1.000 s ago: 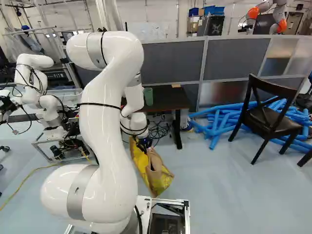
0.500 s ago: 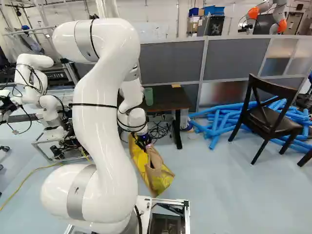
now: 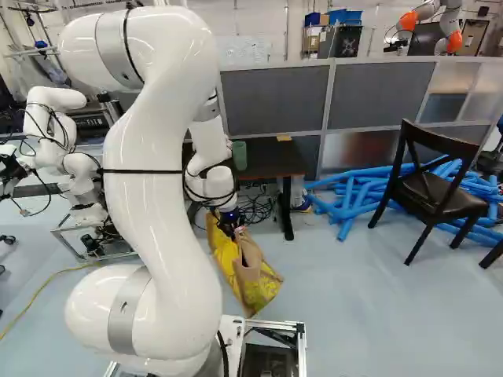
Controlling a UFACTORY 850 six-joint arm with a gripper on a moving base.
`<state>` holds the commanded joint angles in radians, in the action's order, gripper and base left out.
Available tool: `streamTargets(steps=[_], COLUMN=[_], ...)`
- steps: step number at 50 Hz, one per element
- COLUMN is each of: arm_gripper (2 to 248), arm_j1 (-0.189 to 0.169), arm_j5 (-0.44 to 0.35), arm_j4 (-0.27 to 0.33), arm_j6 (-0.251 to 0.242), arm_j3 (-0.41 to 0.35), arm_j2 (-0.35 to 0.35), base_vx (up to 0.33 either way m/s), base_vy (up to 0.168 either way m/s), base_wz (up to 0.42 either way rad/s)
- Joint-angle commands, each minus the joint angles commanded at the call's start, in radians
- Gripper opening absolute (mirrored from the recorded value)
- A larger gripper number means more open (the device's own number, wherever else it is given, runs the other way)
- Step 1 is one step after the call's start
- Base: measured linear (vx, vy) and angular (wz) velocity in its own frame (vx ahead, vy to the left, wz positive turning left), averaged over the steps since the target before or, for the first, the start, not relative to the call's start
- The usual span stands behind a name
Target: Pick up the bag on the ground and place it on the table
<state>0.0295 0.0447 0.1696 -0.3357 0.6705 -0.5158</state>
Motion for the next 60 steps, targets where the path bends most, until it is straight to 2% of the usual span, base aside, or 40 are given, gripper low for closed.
streamTargets(steps=[60], arm_gripper=[22], arm_j1=[-0.009], arm_j5=[0.202], arm_j4=[0.000], arm_j6=[0.000], arm_j3=[-0.035], arm_j2=[0.235], base_vx=[0.000], base_vy=[0.000], base_wz=[0.000])
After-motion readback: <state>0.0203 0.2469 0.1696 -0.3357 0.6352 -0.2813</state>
